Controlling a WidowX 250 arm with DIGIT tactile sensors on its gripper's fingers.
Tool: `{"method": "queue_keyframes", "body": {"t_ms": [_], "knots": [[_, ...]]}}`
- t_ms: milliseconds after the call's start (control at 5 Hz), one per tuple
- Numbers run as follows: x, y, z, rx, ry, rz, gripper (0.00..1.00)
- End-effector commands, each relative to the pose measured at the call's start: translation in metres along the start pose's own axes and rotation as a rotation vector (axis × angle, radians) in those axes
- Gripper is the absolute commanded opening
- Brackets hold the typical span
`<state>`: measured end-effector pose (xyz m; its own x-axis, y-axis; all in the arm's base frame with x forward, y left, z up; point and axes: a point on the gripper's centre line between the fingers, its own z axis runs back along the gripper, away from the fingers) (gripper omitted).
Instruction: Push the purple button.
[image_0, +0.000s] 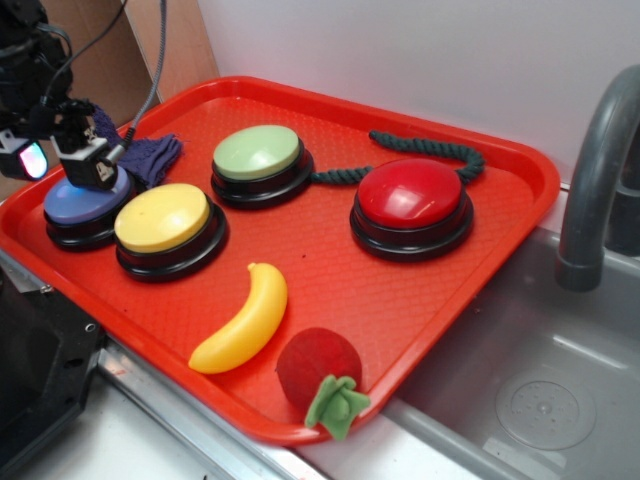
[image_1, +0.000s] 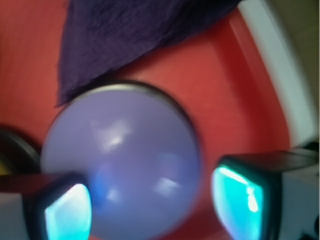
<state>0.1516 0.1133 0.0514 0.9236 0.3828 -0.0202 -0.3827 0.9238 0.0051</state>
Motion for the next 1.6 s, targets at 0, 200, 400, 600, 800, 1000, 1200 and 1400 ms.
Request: {"method": "queue_keyframes", "body": {"t_ms": [0,200,400,600,800,1000,1200,1400], "knots": [[0.012,-0.001,-0.012,0.002,0.002,-0.012,1.0],[0.016,-0.008,-0.003,-0.003,-0.004,-0.015,1.0],[0.019,-0.014,0.015,-0.013,-0.018,-0.02,1.0],[0.022,-0.021,0.033,-0.013,-0.018,-0.017,1.0],[0.021,-0.021,0.044,-0.034,-0.041,-0.009,1.0],[0.021,-0.022,0.037,-0.03,-0.027,-0.012,1.0],[0.018,-0.021,0.046,-0.033,-0.052,-0.005,1.0],[0.017,-0.021,0.052,-0.032,-0.063,-0.006,1.0]]}}
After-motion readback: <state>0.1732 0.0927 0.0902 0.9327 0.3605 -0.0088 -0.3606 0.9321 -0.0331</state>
